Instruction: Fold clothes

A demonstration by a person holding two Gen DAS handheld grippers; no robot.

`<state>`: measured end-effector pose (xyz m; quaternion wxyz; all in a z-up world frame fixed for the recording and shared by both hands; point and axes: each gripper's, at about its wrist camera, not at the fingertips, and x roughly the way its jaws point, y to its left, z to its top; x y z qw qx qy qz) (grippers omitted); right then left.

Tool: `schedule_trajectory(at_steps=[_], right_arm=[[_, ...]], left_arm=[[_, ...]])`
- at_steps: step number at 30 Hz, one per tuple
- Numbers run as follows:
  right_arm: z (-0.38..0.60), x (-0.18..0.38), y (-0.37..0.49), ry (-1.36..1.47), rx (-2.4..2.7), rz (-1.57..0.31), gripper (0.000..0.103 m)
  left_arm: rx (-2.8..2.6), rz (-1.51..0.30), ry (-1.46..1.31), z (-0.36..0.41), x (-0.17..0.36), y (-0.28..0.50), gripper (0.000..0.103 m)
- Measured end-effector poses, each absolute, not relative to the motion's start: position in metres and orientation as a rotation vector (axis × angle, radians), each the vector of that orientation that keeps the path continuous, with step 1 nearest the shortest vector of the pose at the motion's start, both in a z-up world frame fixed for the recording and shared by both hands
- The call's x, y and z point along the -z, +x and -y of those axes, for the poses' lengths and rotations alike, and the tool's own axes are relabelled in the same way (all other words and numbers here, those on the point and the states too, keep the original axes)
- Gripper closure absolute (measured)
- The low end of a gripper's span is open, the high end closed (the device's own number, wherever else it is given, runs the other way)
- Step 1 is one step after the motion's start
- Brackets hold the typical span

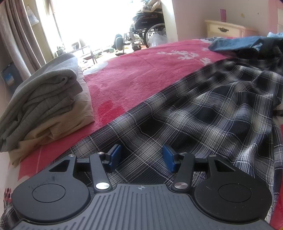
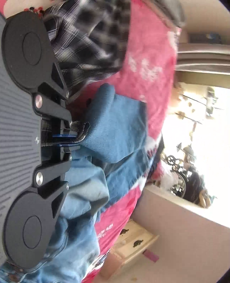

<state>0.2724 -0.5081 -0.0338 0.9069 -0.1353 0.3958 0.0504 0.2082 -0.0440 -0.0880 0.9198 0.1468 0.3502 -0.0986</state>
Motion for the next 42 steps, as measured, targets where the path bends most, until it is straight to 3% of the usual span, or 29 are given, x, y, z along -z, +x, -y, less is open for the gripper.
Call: schedule_trajectory(at_steps=[7, 19, 24, 26, 28, 30, 33, 34, 35, 36, 37, 42], right_arm=[[0.516, 0.044, 0.262, -0.285, -0.016, -0.891, 0.096], [0.521, 0.018, 0.256, -0.200, 0.005, -0.723, 0.103], [0.535, 0.017, 0.253, -0.134, 0.016, -0.765, 0.101], [0.534, 0.020, 0.252, -0.103, -0.003, -0.775, 0.096], [0.524, 0.023, 0.252, -0.124, -0.015, -0.766, 0.057], [0.511, 0.029, 0.254, -0.185, -0.030, -0.744, 0.053], [0.498, 0.042, 0.267, -0.255, -0.027, -0.788, 0.055], [0.495, 0.047, 0.272, -0.279, -0.024, -0.813, 0.065], [0.493, 0.053, 0.277, -0.302, -0.021, -0.837, 0.068], [0.492, 0.053, 0.278, -0.307, -0.014, -0.833, 0.087], [0.492, 0.053, 0.278, -0.309, -0.006, -0.823, 0.093], [0.518, 0.028, 0.265, -0.174, 0.063, -0.697, 0.097]], left_arm=[[0.197, -0.718, 0.308, 0.046, 0.088, 0.208, 0.050], [0.194, -0.719, 0.295, 0.044, 0.088, 0.208, 0.050], [0.196, -0.717, 0.295, 0.044, 0.089, 0.209, 0.050], [0.197, -0.716, 0.296, 0.044, 0.089, 0.209, 0.050], [0.196, -0.714, 0.299, 0.044, 0.089, 0.209, 0.050], [0.196, -0.713, 0.301, 0.044, 0.089, 0.209, 0.050], [0.197, -0.710, 0.301, 0.044, 0.090, 0.208, 0.049], [0.197, -0.709, 0.299, 0.043, 0.090, 0.208, 0.049], [0.197, -0.707, 0.295, 0.043, 0.090, 0.208, 0.048], [0.197, -0.706, 0.291, 0.042, 0.090, 0.208, 0.047], [0.197, -0.704, 0.287, 0.041, 0.090, 0.208, 0.047], [0.196, -0.698, 0.272, 0.038, 0.091, 0.209, 0.045]])
